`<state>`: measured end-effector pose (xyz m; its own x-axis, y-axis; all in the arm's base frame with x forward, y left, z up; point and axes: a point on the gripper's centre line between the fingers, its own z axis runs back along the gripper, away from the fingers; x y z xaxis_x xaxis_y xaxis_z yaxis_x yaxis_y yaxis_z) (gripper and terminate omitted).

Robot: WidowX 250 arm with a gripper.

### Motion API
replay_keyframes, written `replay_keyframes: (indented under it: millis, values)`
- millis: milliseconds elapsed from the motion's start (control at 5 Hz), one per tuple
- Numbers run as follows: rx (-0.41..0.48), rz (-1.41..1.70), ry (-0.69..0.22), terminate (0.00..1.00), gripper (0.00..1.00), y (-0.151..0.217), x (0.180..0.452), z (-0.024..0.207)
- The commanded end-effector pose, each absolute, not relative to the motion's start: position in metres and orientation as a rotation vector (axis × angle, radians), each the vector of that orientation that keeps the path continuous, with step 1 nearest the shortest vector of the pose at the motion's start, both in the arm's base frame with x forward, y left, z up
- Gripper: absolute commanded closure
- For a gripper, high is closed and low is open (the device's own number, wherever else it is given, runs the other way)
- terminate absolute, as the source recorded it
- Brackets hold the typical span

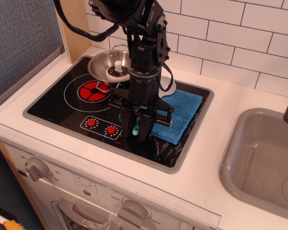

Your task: Move the spoon to the left of the silver pot.

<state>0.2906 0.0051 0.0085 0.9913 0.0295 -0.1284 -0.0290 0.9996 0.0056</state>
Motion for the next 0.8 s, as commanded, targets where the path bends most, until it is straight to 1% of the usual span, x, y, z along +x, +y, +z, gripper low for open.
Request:
replay_keyframes:
  millis: [0, 200, 400, 600]
  values:
    - [0.007, 0.069, -0.062, 0.00, 1.00, 0.031, 0.291, 0.090]
    - [0.008, 0.148, -0.099, 0.00, 1.00, 0.065, 0.296, 0.112]
    - [0.042, 0.164, -0.063, 0.00, 1.00, 0.114, 0.291, 0.107]
    - [0.074, 0.210, -0.020, 0.00, 1.00, 0.155, 0.281, 0.087]
